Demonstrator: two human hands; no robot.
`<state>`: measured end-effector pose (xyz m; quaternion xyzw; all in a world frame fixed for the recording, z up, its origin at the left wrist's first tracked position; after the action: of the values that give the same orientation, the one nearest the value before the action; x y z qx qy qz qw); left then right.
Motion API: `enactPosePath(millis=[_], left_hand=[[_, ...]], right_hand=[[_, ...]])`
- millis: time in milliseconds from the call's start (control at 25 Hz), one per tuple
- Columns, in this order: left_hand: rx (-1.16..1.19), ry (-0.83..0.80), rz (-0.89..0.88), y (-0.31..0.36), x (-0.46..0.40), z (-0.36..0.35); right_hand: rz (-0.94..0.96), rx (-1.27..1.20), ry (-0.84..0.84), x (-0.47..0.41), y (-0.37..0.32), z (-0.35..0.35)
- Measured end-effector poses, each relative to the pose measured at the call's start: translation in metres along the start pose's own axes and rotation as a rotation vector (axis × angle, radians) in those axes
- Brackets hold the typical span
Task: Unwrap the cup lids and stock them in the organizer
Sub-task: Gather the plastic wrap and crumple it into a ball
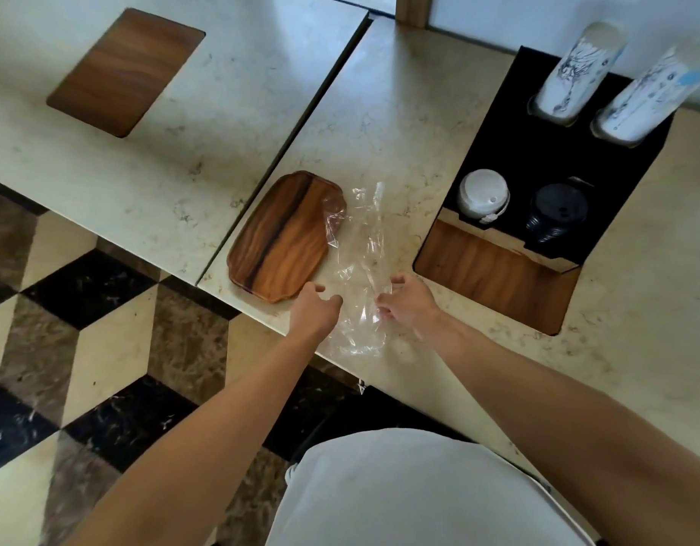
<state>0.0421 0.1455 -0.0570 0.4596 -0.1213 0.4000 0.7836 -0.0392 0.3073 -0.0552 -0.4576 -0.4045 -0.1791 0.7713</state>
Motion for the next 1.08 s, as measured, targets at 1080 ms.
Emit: enactPosePath(millis=[1080], left_hand=[[0.18,-0.614,-0.238,0.14,0.018,-0.131]], right_hand=[[0.131,-0.36,0.205,0.045,0.083,0.178]])
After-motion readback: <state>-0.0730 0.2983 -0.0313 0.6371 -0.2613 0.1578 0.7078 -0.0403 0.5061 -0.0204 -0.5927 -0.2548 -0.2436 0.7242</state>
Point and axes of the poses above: each hand's wrist, its own x-axis away from the middle knuckle, its own z-axis out of the back of the hand, y = z × x, the point moved 1 cm from there along -x, towards the middle knuckle, and after that the axes turned 6 degrees about -z, right-handed, at the moved point
